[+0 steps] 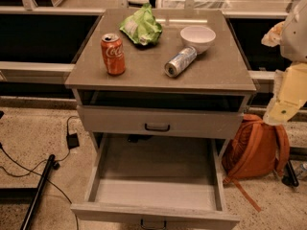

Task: Place coke can into middle drawer

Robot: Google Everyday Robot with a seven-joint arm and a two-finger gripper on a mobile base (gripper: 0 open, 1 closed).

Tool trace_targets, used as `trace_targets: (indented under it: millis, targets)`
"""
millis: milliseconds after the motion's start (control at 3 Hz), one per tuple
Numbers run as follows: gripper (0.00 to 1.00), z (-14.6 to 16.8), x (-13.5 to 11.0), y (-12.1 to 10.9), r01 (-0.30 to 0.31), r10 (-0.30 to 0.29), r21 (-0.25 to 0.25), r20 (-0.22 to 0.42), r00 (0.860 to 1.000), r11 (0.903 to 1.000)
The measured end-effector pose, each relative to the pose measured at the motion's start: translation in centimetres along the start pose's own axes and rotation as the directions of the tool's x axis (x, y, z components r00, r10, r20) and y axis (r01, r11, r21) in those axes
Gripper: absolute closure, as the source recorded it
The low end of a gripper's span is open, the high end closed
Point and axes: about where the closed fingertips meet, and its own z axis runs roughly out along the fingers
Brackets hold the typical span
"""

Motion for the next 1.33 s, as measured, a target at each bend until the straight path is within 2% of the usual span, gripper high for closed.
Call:
trace_targets:
  millis: [333,667,1000,1333]
  targets:
    - [0.0,-0.1,-0.1,-0.1,-0.004,0.004,0.001,0.003,1.0,1.0]
    - [0.0,0.9,-5.4,-1.3,0.047,-0.045,-0.023,0.08,0.996,0.9986]
    - [0.0,1.6,-14.0,-3.5,0.132,-0.123,-0.04,0.175,0.977,0.9904]
    - [0.0,3.2,-22.4,-6.3,0.175,-0.149,-0.066,0.29,0.945,0.9824]
